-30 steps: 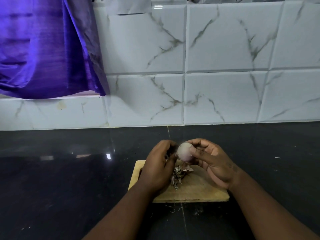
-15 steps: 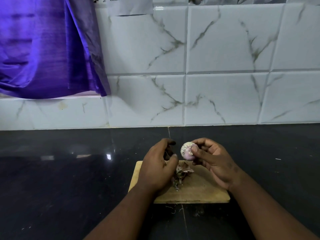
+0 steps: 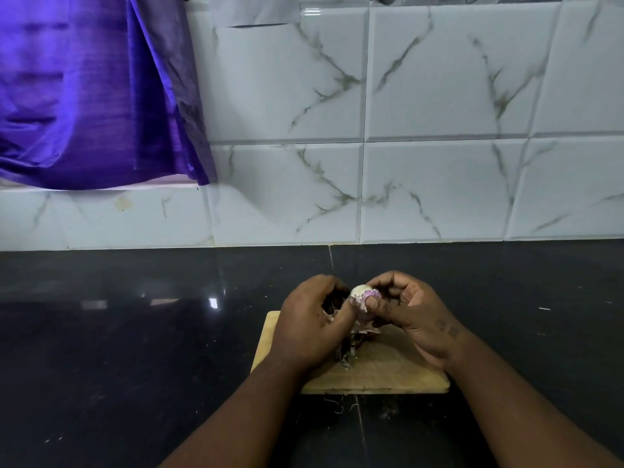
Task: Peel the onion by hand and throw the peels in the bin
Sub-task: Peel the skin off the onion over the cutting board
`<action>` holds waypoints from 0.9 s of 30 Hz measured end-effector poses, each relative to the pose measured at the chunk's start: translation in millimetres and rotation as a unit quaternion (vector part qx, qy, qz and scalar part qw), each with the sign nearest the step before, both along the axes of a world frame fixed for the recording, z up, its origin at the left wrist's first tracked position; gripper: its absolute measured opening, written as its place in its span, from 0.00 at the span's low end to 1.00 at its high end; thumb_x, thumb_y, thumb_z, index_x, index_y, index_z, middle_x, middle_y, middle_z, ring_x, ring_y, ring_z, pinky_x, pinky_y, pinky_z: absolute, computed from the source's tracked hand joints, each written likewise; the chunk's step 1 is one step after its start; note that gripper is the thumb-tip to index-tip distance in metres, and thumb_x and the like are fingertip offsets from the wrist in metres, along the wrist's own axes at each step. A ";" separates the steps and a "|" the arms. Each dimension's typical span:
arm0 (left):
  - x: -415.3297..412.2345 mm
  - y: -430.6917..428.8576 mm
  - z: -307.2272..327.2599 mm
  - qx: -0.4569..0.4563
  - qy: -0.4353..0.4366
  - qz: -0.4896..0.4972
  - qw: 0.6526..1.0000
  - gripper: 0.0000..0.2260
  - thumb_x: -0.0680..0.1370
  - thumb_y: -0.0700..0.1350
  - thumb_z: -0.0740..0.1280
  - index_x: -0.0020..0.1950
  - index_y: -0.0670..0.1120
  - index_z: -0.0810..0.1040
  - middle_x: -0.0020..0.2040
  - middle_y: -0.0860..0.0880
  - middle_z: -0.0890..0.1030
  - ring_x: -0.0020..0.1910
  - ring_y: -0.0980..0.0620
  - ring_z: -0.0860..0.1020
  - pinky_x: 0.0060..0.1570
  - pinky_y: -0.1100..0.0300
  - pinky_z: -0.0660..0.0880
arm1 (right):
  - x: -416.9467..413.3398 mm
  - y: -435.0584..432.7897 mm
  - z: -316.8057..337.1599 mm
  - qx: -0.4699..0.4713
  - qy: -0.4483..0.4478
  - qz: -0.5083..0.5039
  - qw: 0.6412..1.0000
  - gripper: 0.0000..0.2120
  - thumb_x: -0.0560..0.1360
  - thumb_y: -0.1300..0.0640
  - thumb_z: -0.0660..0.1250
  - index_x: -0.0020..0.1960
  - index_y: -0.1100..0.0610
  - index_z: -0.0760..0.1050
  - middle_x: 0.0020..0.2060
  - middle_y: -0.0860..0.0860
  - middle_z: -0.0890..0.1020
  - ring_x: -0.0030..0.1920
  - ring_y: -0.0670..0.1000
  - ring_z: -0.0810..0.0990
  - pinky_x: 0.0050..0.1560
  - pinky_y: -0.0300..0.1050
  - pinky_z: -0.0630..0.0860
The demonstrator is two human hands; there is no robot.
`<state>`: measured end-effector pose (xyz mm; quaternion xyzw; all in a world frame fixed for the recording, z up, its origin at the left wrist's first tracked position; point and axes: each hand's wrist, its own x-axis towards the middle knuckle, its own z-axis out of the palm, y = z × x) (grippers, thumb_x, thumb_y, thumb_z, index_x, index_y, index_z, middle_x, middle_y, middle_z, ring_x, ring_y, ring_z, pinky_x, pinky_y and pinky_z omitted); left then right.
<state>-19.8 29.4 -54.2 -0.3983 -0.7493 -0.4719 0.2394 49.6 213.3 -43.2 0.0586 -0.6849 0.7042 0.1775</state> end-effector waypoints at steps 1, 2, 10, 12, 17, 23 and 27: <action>-0.9 -0.1 -0.3 0.005 0.001 0.001 1.000 0.07 0.77 0.50 0.67 0.47 0.49 0.82 0.41 0.55 0.80 0.41 0.55 0.78 0.41 0.50 0.77 | -0.2 0.5 -0.1 -0.006 -0.001 0.003 1.000 0.18 0.69 0.60 0.77 0.56 0.66 0.80 0.49 0.64 0.85 0.46 0.57 0.84 0.42 0.46 0.82; -1.8 -0.3 -0.6 0.009 0.000 0.002 1.000 0.06 0.77 0.48 0.66 0.48 0.49 0.82 0.41 0.56 0.80 0.41 0.55 0.78 0.41 0.50 0.78 | -0.2 0.9 -0.1 -0.011 -0.002 0.006 1.000 0.18 0.69 0.60 0.77 0.56 0.66 0.80 0.49 0.64 0.85 0.46 0.57 0.84 0.43 0.47 0.82; 0.4 0.6 -0.8 -0.005 0.002 -0.004 1.000 0.08 0.78 0.52 0.67 0.49 0.49 0.81 0.42 0.56 0.79 0.42 0.56 0.78 0.41 0.54 0.76 | 0.5 0.4 1.0 -0.014 0.000 0.005 1.000 0.17 0.69 0.60 0.77 0.56 0.65 0.80 0.50 0.67 0.85 0.44 0.58 0.85 0.43 0.48 0.83; -1.5 0.5 -2.0 -0.001 -0.002 -0.004 1.000 0.06 0.77 0.48 0.67 0.50 0.49 0.82 0.42 0.56 0.80 0.42 0.56 0.78 0.42 0.53 0.77 | 0.9 0.6 1.0 -0.022 -0.002 0.009 1.000 0.18 0.69 0.60 0.77 0.56 0.66 0.80 0.50 0.66 0.85 0.44 0.57 0.85 0.43 0.46 0.82; -0.3 0.3 -1.1 0.011 -0.002 -0.008 1.000 0.06 0.79 0.44 0.65 0.51 0.49 0.82 0.44 0.56 0.81 0.44 0.55 0.79 0.43 0.52 0.77 | 1.0 -0.5 1.5 -0.038 -0.001 0.006 0.999 0.18 0.69 0.59 0.76 0.56 0.65 0.80 0.49 0.63 0.86 0.43 0.55 0.85 0.41 0.44 0.82; 2.3 0.2 -0.2 0.019 0.029 -0.001 0.999 0.04 0.79 0.48 0.68 0.49 0.48 0.79 0.43 0.55 0.79 0.42 0.53 0.78 0.41 0.51 0.76 | -0.4 -0.2 0.7 -0.033 0.003 -0.002 0.999 0.17 0.68 0.58 0.77 0.55 0.64 0.80 0.49 0.63 0.86 0.43 0.55 0.85 0.41 0.44 0.82; 3.0 1.0 -0.2 0.010 0.025 0.025 0.999 0.03 0.79 0.44 0.68 0.46 0.48 0.76 0.41 0.54 0.77 0.40 0.53 0.75 0.39 0.52 0.74 | 0.0 -1.6 1.0 -0.028 0.004 0.009 1.000 0.17 0.69 0.59 0.76 0.55 0.65 0.80 0.48 0.62 0.86 0.43 0.56 0.85 0.41 0.45 0.82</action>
